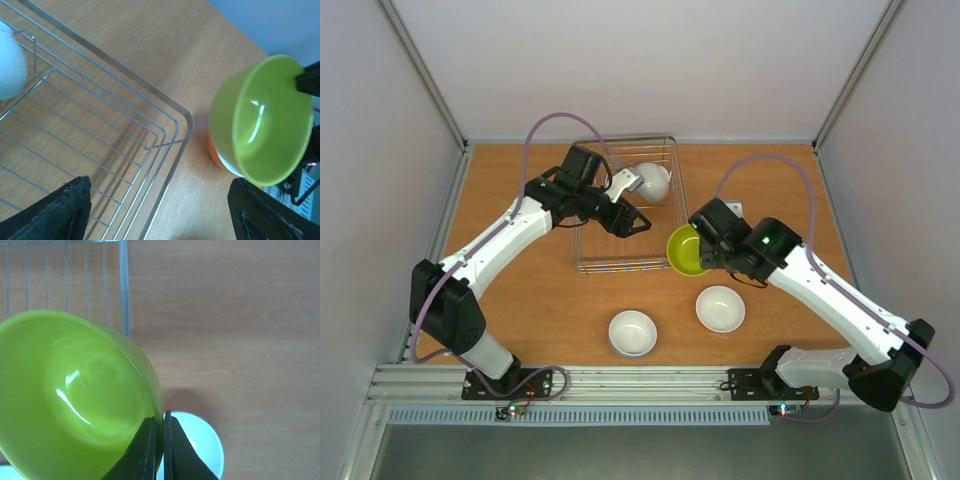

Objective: Load the bowls into the dish rack

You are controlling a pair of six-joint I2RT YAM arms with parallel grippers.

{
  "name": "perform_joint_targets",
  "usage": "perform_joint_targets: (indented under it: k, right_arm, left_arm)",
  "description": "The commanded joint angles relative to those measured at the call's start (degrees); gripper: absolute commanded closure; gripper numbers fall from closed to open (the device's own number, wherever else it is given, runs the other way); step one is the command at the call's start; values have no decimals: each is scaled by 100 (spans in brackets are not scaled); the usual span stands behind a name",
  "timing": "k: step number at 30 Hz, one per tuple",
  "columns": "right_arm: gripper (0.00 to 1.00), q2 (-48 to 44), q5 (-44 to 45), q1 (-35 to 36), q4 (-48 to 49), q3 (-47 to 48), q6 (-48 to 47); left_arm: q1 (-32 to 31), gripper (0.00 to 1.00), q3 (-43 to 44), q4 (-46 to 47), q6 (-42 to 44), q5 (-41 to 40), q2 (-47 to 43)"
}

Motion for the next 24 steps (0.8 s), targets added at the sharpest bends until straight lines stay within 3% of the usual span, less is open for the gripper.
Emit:
perform_joint_targets:
  k: [1,12,24]
  right_arm:
    - [99,441,226,44,531,481,-578]
    - [99,1250,-19,50,991,1434,-1075]
    - [99,1371,-445,50,1236,1592,-1313]
  left_arm:
    - [-101,25,234,-329,120,214,-53]
    - [-245,24,38,-153,108,233,-48]
    - [-267,25,-98,23,61,88,79]
